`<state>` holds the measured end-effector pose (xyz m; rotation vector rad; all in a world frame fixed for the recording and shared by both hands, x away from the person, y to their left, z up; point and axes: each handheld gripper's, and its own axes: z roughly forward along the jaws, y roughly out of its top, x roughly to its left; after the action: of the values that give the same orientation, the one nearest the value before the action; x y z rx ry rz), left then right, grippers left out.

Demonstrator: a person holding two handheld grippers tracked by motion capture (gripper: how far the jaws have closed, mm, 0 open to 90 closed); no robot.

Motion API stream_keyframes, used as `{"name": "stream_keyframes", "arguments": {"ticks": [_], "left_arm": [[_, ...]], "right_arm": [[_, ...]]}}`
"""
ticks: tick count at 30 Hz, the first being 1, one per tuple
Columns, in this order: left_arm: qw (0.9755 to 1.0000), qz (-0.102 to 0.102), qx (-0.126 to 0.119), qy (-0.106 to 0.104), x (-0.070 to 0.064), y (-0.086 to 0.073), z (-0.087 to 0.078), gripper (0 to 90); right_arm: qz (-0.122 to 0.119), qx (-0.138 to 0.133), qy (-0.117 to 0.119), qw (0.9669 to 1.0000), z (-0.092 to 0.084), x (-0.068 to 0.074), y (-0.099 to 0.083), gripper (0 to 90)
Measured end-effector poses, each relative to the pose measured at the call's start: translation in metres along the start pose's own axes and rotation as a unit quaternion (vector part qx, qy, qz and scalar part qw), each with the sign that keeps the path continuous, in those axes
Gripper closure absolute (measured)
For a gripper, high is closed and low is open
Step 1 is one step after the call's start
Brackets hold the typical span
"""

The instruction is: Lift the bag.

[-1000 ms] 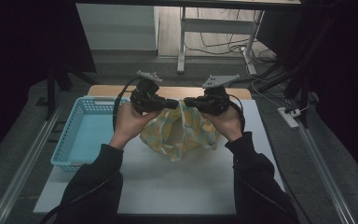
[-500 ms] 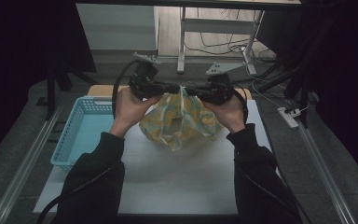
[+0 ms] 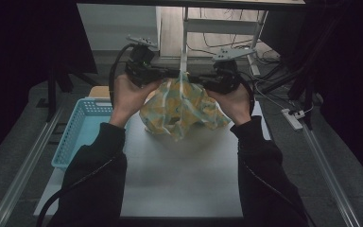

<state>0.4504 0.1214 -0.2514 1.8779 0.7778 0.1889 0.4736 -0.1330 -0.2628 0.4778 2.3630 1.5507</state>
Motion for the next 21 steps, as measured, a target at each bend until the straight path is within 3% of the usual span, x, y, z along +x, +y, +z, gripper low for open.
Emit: {"name": "stream_keyframes", "arguments": {"ticks": [6,10,21], "left_arm": [[0.9999,0.004,-0.016,0.004,-0.001,0.015,-0.007,90.0],[0.9997,0.004,-0.015,0.021,0.000,0.021,-0.007,90.0],[0.9991,-0.013,-0.032,0.024,0.010,0.020,0.001,90.0]], "right_arm": [[-0.005,-0.009,-0.014,0.9999,-0.008,0.000,0.014,90.0],[-0.009,-0.005,-0.022,0.9997,-0.009,-0.001,0.018,90.0],[-0.004,-0.003,-0.037,0.9993,-0.002,-0.008,0.016,90.0]]}}
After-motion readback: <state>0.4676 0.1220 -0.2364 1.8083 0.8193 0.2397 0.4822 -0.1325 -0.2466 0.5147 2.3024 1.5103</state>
